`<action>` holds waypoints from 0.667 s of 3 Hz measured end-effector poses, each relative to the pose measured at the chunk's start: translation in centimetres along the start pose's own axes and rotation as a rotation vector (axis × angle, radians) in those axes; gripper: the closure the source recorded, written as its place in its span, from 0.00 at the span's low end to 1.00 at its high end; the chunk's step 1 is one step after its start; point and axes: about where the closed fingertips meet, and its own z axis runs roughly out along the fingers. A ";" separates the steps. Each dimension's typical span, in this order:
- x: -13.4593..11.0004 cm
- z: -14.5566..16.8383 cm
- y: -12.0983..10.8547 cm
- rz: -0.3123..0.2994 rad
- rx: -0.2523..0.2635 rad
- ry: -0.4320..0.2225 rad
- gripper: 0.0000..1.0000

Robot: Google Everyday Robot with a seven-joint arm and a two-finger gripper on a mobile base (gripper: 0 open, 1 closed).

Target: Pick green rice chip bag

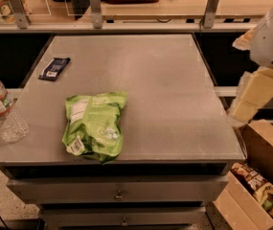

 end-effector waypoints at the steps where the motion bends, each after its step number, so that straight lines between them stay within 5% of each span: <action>1: -3.4 2.9 -0.2 0.017 0.024 -0.134 0.00; 2: -6.4 4.9 0.0 -0.009 0.058 -0.256 0.00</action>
Offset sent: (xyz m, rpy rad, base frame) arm 0.0436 0.1107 -0.0398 0.3488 -0.2254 0.1290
